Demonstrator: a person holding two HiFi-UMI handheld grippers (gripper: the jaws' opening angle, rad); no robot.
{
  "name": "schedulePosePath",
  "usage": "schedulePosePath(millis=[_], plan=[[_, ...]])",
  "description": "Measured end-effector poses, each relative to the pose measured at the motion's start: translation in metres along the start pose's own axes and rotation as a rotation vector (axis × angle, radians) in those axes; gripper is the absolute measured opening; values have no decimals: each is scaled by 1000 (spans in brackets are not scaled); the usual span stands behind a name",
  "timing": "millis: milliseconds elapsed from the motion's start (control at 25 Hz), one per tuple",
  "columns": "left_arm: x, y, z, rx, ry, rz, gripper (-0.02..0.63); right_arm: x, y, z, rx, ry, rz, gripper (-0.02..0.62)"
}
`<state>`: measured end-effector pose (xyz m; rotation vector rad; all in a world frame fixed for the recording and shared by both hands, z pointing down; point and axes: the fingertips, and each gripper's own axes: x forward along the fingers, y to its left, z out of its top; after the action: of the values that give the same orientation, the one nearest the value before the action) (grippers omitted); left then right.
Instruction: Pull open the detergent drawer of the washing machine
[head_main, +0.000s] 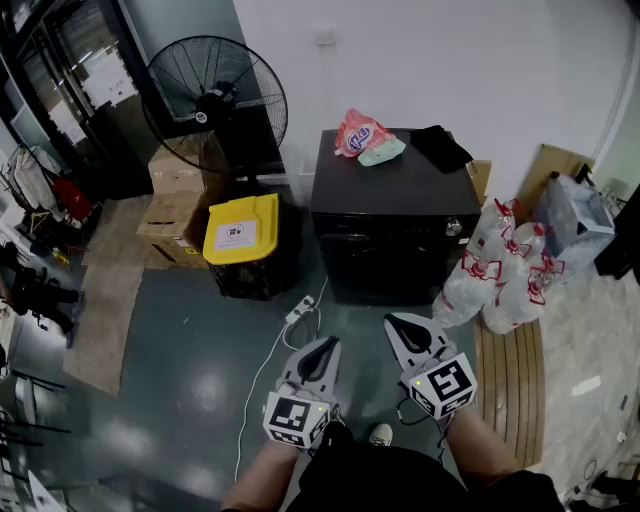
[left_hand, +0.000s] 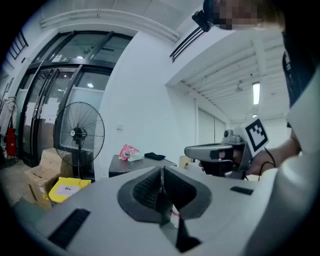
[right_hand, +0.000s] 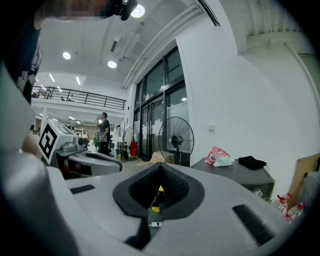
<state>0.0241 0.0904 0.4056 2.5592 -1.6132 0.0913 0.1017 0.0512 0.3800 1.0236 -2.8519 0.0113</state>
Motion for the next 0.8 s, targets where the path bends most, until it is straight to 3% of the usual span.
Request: schedulePosePath(millis=[800], plan=[[9,21,-1,-4,0,2,20,23,-11,-1,66,-35,-12,8]])
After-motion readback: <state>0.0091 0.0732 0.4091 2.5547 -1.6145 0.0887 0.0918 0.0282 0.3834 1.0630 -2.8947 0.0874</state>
